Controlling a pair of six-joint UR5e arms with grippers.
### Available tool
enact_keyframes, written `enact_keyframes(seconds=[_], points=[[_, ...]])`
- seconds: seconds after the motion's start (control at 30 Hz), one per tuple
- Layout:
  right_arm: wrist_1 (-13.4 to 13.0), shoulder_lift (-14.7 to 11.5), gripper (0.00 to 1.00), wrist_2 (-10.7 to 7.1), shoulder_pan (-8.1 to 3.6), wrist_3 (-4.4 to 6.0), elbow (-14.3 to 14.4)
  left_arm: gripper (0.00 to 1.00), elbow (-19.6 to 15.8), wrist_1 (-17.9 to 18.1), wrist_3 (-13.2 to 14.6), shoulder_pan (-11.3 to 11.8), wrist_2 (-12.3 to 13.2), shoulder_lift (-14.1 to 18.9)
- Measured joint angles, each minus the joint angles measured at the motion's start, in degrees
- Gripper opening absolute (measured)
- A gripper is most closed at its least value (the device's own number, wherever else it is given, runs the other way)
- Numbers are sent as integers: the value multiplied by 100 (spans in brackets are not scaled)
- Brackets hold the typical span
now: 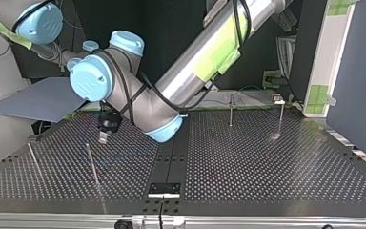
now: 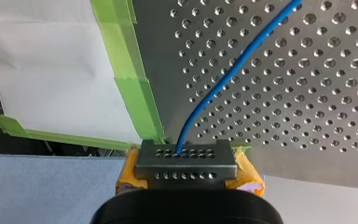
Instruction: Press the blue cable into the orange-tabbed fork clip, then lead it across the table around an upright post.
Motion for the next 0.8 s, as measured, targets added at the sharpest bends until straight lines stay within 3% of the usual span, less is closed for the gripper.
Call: enact_keyframes(seconds=[0.53, 0.8], points=[[73, 0, 0, -57, 9, 10, -30, 100, 143, -123, -69, -3, -92, 7], [74, 0, 0, -56, 10, 4, -30, 100, 149, -239, -192, -3, -495, 79]])
